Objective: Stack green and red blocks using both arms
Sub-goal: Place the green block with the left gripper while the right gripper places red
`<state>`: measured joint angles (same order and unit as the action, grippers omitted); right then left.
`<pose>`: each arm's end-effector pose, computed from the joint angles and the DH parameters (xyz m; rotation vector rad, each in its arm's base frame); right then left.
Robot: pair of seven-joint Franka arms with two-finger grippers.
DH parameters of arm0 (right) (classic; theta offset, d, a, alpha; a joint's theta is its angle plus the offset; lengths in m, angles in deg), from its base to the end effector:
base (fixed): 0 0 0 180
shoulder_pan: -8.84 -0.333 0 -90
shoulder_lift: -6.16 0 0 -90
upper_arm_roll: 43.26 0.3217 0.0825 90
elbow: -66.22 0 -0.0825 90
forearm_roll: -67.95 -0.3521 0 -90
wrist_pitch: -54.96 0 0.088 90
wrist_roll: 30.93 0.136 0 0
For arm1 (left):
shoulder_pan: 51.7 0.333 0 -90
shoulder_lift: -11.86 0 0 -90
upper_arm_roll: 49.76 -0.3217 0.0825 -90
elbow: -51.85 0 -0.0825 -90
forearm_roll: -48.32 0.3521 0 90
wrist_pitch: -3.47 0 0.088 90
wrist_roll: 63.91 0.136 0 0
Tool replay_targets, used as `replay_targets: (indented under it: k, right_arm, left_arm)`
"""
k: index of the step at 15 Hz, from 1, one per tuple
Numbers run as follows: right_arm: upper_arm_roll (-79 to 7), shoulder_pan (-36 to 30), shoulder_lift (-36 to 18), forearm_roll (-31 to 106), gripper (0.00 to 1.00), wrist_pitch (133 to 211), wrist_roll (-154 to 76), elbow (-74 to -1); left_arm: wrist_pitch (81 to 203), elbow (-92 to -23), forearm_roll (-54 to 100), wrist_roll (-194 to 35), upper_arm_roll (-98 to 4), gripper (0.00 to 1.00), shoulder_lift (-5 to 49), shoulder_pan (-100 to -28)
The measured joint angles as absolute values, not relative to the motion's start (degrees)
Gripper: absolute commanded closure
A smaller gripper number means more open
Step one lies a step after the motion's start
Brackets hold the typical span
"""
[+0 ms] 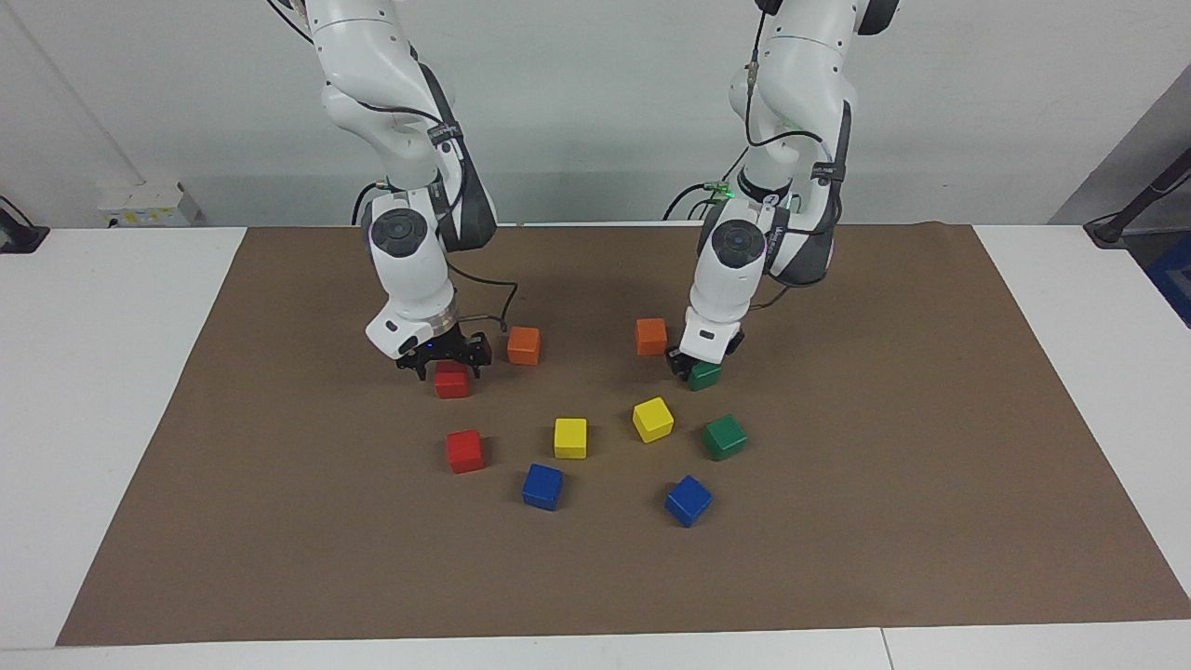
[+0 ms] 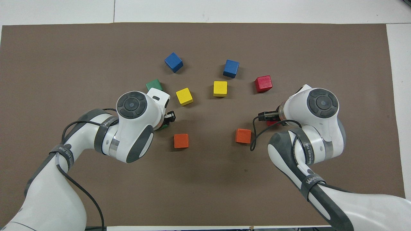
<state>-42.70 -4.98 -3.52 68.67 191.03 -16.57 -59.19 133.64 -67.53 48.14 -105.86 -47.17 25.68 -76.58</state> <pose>0.5162 0.1319 0.3107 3.1387 0.0144 0.0288 0.4888 -0.2538 0.3045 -3.0959 -0.3982 0.0793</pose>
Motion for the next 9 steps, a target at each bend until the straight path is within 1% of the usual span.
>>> replay_targets:
  k: [1,3,4,5,6,7,9]
  right_arm:
    - [-42.7,-4.98,-3.54,68.67,0.19,191.03,-16.57,-59.22]
    - [-42.7,-4.98,-3.55,68.67,0.38,191.03,-16.57,-59.27]
    - [-42.7,-4.98,-3.56,68.67,0.5,191.03,-16.57,-59.3]
    - [-42.7,-4.98,-3.56,68.67,0.68,191.03,-16.57,-59.36]
    - [-42.7,-4.98,-3.56,68.67,0.9,191.03,-16.57,-59.44]
    - [-42.7,-4.98,-3.56,68.66,1.0,191.03,-16.57,-59.49]
    - [-42.71,-4.97,-3.57,68.66,1.0,190.95,-16.57,-59.44]
  left_arm:
    - [131.18,-67.35,48.15,-102.18,-47.35,1.0,24.39,-74.69]
    - [126.28,-66.8,48.15,-92.42,-47.68,1.0,21.2,-68.42]
    - [124.99,-66.48,48.14,-87.85,-47.85,1.0,19.98,-65.08]
    - [124.66,-66.16,48.15,-83.58,-47.98,1.0,19.26,-61.94]
    - [124.68,-65.94,48.14,-79.76,-48.07,1.0,19.0,-59.18]
    - [124.89,-65.81,48.14,-76.42,-48.09,1.0,19.03,-56.66]
    - [125.89,-65.78,48.14,-71.98,-48.13,1.0,19.22,-52.59]
